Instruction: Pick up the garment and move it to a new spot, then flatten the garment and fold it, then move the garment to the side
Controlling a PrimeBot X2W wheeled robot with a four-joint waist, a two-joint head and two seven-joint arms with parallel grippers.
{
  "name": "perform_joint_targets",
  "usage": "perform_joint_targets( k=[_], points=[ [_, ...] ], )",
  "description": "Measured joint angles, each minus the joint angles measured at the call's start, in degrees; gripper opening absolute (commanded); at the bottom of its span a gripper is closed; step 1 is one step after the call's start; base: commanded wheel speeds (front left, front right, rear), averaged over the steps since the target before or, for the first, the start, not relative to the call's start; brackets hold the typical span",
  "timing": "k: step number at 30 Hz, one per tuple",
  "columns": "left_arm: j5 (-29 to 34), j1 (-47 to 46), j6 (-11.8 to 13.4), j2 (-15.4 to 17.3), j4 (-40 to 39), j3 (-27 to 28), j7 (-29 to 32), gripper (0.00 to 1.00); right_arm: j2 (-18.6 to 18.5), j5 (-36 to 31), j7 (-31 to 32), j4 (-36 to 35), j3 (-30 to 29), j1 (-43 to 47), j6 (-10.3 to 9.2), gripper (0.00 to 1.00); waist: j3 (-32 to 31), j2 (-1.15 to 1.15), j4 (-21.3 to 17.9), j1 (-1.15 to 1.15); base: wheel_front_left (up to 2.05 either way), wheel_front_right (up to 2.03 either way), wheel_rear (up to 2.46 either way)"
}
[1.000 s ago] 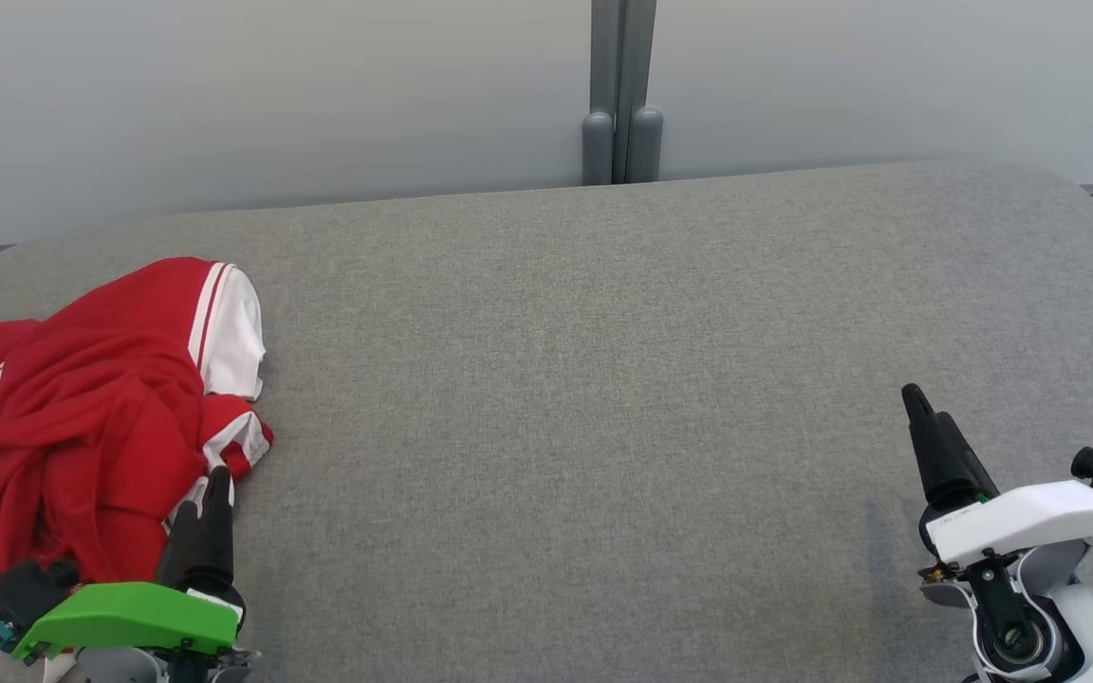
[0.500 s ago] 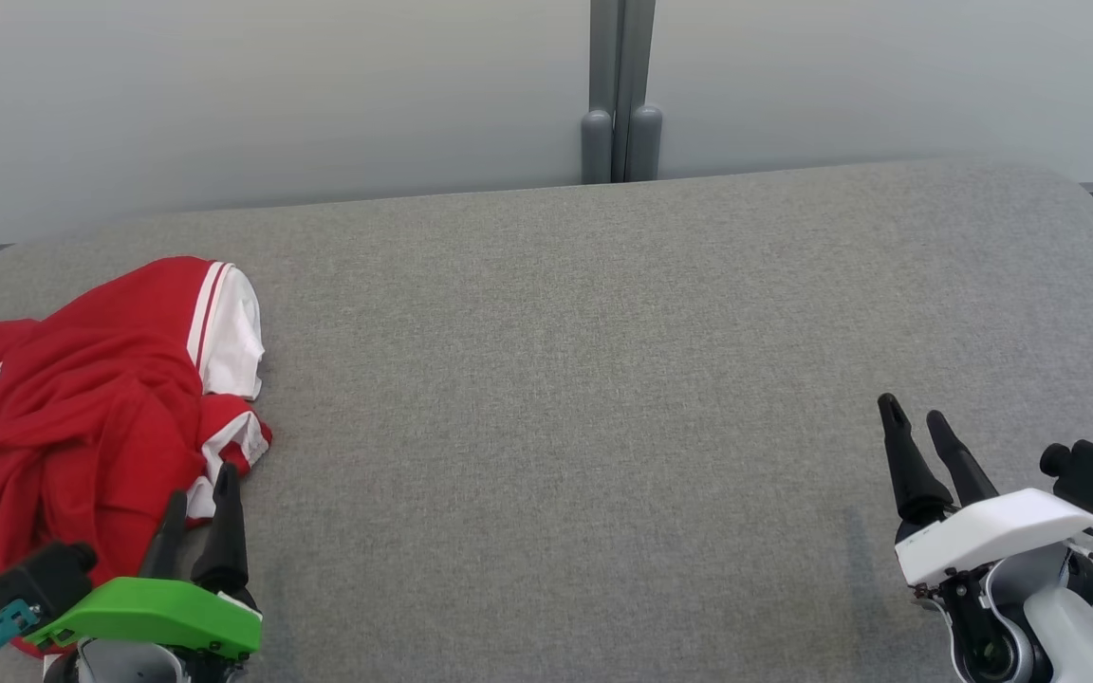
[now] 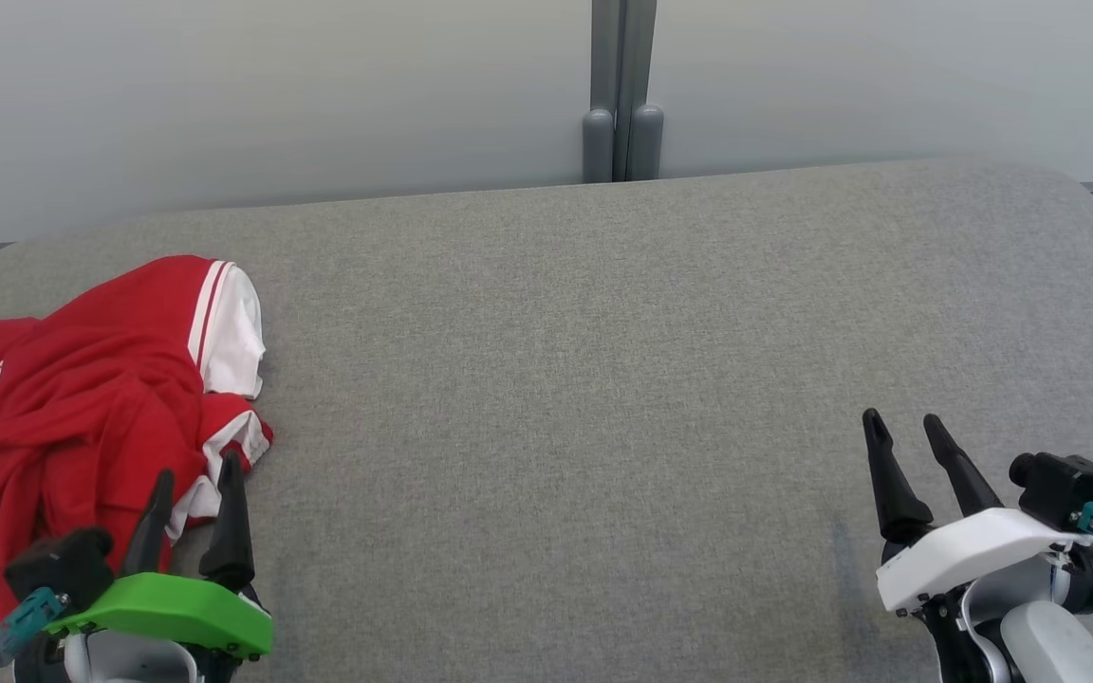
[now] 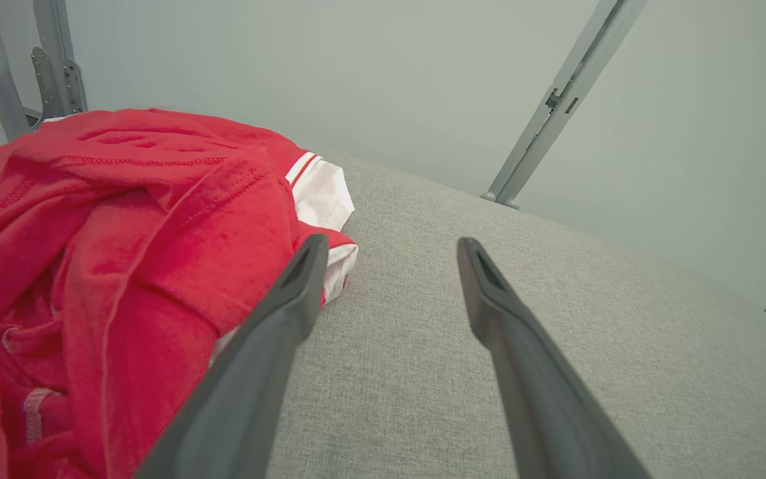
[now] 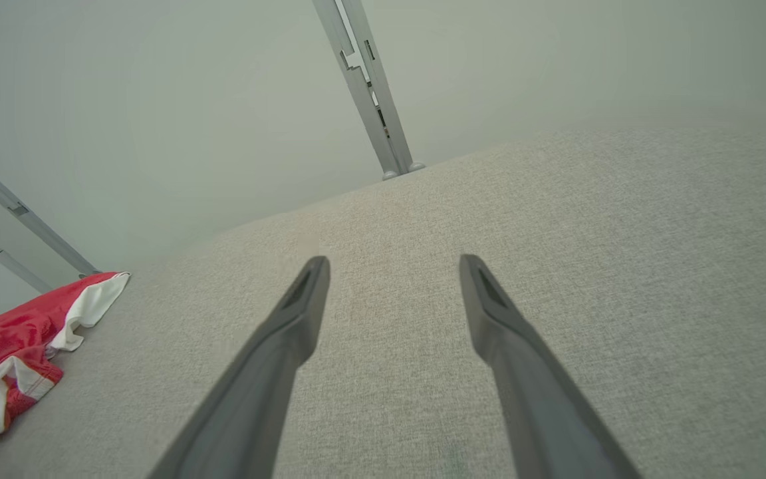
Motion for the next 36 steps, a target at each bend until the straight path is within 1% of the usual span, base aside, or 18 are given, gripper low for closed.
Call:
perform_joint_targets(
  k=[5,6,9,10,14,18,22,23,25,31,36],
  points=[
    [4.4,0.0,0.1,0.1,-0.6,0.0,-0.8,1.0,0.0,-4.4,-0.5,0.0,0.1,1.0,-0.26,1.0,0.0,0.0,0.0,0.0,0.0,0.0,0.0],
    [5.4,0.1,0.1,0.1,-0.7,0.0,-0.8,1.0,0.0,-5.4,-0.6,0.0,0.1,1.1,-0.58,1.0,0.0,0.0,0.0,0.0,0.0,0.0,0.0],
    [7.8,0.1,0.5,0.1,-1.0,0.1,-1.5,1.0,0.0,-7.8,-1.1,0.0,-0.1,1.4,-0.73,1.0,0.1,0.0,-0.1,0.0,0.0,0.0,0.0],
    [8.8,0.1,0.6,0.1,-1.1,0.2,-1.8,1.0,-0.1,-8.8,-1.1,0.0,-0.2,1.7,-1.1,1.0,0.1,0.0,-0.2,-0.01,0.0,0.0,0.0],
    [12.2,0.8,0.6,0.1,-1.3,0.4,-2.3,1.0,-0.2,-11.6,-1.8,0.0,-0.6,2.3,-1.19,1.0,0.1,0.0,-0.4,-0.01,0.0,0.0,0.0],
    [16.6,1.2,1.0,0.1,-1.5,0.6,-3.1,1.0,-0.5,-14.9,-2.4,0.0,-0.9,3.2,-2.1,1.0,0.1,0.0,-0.7,-0.01,0.0,0.0,0.0],
    [20.1,1.2,1.0,0.1,-1.7,0.8,-3.8,1.0,-0.7,-17.1,-2.9,0.0,-1.2,3.7,-1.99,1.0,0.2,0.0,-1.0,-0.01,0.0,0.0,0.0],
    [21.0,1.3,1.0,0.1,-1.8,0.8,-3.8,1.0,-0.7,-17.6,-3.0,0.1,-1.3,3.8,-1.88,1.0,0.2,0.0,-1.1,-0.01,0.0,0.0,0.0],
    [22.6,1.3,1.0,0.1,-1.8,0.9,-4.3,1.0,-0.8,-18.5,-3.2,0.0,-1.3,4.2,-0.93,1.0,0.3,0.0,-1.2,-0.01,0.0,0.0,0.0],
    [28.0,2.3,1.0,0.0,-2.2,1.1,-5.3,1.0,-1.0,-21.4,-4.1,-0.1,-2.9,4.4,0.38,1.0,0.4,0.0,-1.6,-0.01,0.0,0.0,0.0],
    [29.5,2.4,1.0,0.0,-2.3,1.6,-5.3,1.0,-1.1,-21.7,-4.3,0.0,-4.2,4.4,2.1,1.0,0.5,0.0,-1.9,-0.01,0.0,0.0,0.0]
  ],
)
